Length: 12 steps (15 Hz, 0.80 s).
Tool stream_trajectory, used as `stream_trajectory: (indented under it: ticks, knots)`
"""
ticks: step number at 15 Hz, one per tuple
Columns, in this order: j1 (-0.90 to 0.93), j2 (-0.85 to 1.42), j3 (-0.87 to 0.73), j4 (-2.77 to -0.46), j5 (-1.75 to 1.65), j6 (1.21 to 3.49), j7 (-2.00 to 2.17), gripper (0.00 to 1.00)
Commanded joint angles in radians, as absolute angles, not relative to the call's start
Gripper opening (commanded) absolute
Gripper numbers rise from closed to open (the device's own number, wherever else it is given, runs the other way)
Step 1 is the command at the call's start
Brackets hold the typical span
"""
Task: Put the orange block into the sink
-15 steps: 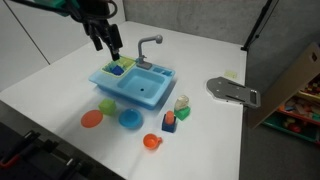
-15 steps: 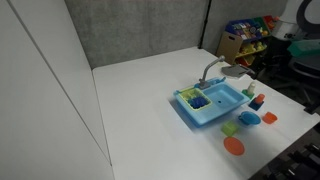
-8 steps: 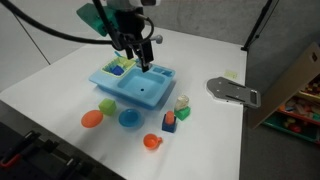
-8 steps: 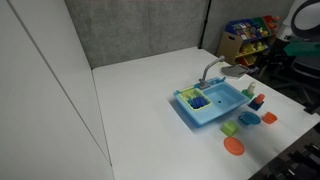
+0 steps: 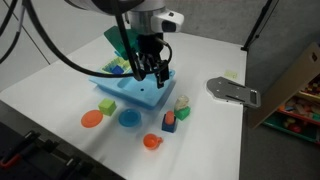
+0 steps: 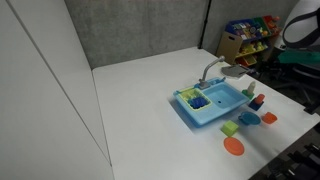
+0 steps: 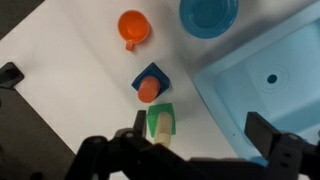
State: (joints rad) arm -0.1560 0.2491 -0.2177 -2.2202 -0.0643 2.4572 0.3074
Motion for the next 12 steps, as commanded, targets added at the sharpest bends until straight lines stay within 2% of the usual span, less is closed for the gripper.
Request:
stream_trajectory:
  ticks: [1,4,12]
  knots:
    - [-0.152,0.252,-0.223,-2.216,-0.062,2.455,0.307,1.00]
    - [-0.143,0.249,-0.229,-2.218,-0.082,2.428,0.331,1.00]
    - [-0.134,0.373,-0.300,-2.183,-0.148,2.532,0.464,1.00]
